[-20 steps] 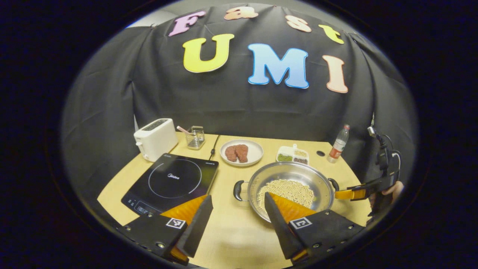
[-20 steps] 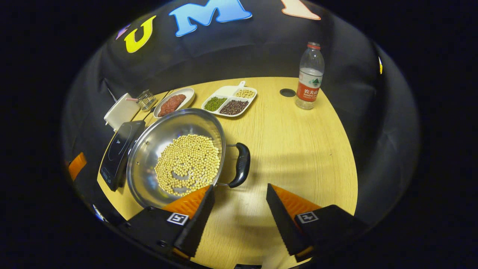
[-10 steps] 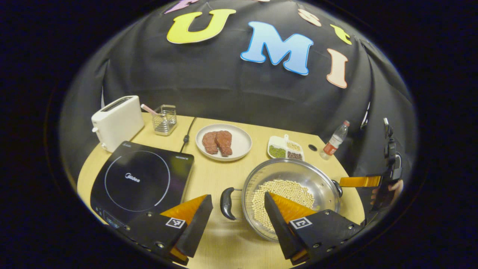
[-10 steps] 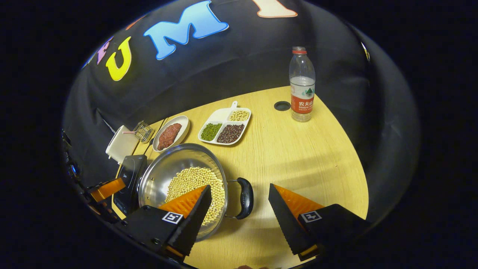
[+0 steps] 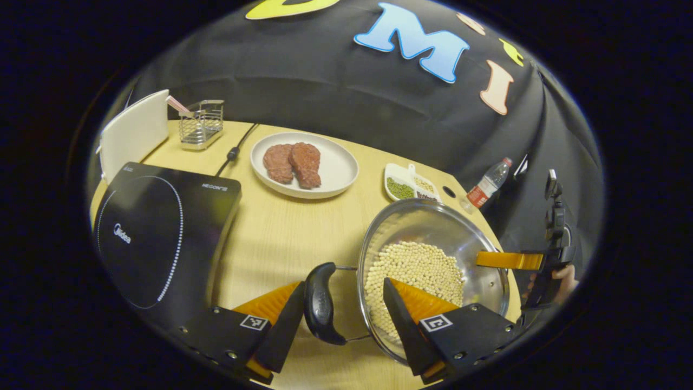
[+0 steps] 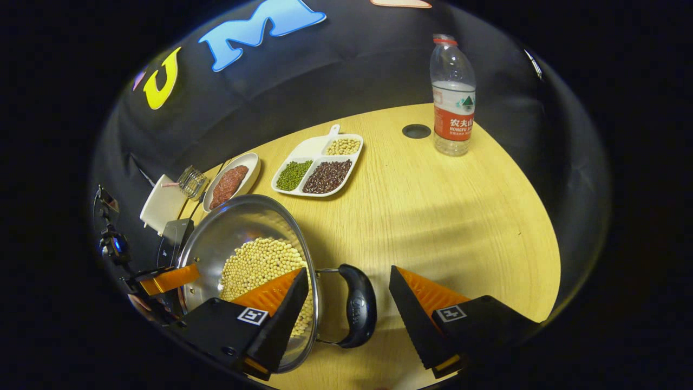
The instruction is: First push the handle of the pot to place it horizontally, then grasp the pot with both hands and set it on the induction cooktop.
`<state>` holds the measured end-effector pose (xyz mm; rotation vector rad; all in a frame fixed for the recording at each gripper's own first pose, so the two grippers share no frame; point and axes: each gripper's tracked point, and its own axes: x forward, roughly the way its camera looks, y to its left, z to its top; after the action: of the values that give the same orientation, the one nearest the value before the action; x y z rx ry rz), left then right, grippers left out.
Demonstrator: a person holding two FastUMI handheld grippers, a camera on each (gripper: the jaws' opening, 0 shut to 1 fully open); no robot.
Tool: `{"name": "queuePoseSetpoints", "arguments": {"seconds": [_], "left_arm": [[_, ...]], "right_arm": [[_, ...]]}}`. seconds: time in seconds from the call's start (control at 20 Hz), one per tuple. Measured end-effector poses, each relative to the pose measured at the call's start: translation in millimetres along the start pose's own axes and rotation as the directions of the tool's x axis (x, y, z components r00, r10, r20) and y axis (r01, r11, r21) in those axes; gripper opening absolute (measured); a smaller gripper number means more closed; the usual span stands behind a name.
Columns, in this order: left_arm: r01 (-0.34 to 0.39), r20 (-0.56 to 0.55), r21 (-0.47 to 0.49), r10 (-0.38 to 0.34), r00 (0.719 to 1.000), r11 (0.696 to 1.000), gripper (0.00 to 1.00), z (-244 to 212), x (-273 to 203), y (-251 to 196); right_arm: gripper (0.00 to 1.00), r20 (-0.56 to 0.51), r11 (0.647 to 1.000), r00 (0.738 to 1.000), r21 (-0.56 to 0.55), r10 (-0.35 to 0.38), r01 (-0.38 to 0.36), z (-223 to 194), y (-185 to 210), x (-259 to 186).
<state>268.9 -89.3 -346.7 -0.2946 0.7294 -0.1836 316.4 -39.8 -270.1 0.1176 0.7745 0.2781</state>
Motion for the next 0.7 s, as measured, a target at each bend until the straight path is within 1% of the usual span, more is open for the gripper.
{"name": "queuePoseSetpoints", "arguments": {"seconds": [0.05,0.1,0.15,0.2,0.25,0.3,0.35,0.4,0.45,0.5,0.55,0.6,0.65,0.7], "left_arm": [[0.008,-0.008,0.001,-0.008,1.0,1.0,0.86,-2.8,3.4,-1.4],[-0.007,-0.01,0.004,0.008,1.0,1.0,0.77,-3.2,6.4,2.2],[-0.011,-0.02,0.005,0.011,1.0,1.0,0.7,-4.5,5.7,5.1],[0.008,-0.03,0.004,-0.008,1.0,1.0,0.61,-6.2,9.6,3.9],[0.01,-0.042,0.001,-0.01,0.999,1.0,0.63,-9.2,10.8,2.3],[0.022,-0.045,-0.003,-0.022,0.999,1.0,0.6,-10.4,11.9,0.2],[0.032,-0.052,-0.013,-0.032,0.998,0.999,0.6,-10.2,10.1,1.1],[0.04,-0.056,-0.034,-0.041,0.998,0.999,0.59,-11.0,9.9,1.1],[0.046,-0.064,-0.065,-0.05,0.997,0.997,0.58,-12.2,11.7,0.9],[0.054,-0.069,-0.094,-0.061,0.996,0.994,0.59,-14.1,9.9,-0.5],[0.056,-0.069,-0.105,-0.064,0.996,0.993,0.53,-12.7,9.8,-0.5],[0.054,-0.071,-0.095,-0.061,0.996,0.994,0.5,-13.6,11.6,0.2],[0.049,-0.074,-0.08,-0.055,0.996,0.996,0.5,-12.7,10.6,0.8],[0.046,-0.076,-0.07,-0.051,0.996,0.997,0.49,-12.2,11.8,1.2]], "right_arm": [[0.96,0.006,1.0,1.0,-0.012,-0.01,0.011,-0.5,-1.2,3.6],[0.78,0.007,1.0,1.0,-0.023,-0.008,0.009,-2.0,0.0,6.3],[0.82,0.005,1.0,1.0,-0.025,0.0,0.0,-3.5,3.5,7.5],[0.66,0.005,1.0,1.0,-0.026,-0.007,0.008,-5.0,3.9,9.4],[0.59,0.0,0.999,1.0,-0.033,-0.02,0.02,-7.7,0.2,11.9],[0.6,-0.001,0.999,1.0,-0.031,-0.015,0.015,-8.0,-0.3,11.0],[0.62,-0.011,1.0,1.0,-0.021,-0.01,0.01,-8.3,0.3,8.6],[0.62,-0.021,1.0,1.0,-0.008,-0.009,0.009,-10.5,0.2,11.8],[0.59,-0.024,1.0,1.0,0.008,-0.009,0.009,-10.5,0.7,11.6],[0.57,-0.022,1.0,1.0,0.016,-0.011,0.011,-10.4,1.2,11.3],[0.57,-0.031,1.0,0.999,0.008,-0.014,0.014,-13.2,1.4,9.8],[0.54,-0.029,1.0,0.999,0.0,-0.018,0.018,-14.1,0.4,7.7],[0.57,-0.031,1.0,0.999,-0.001,-0.026,0.026,-15.6,0.0,7.4],[0.54,-0.029,1.0,0.999,0.003,-0.03,0.03,-16.9,0.7,7.0]]}}
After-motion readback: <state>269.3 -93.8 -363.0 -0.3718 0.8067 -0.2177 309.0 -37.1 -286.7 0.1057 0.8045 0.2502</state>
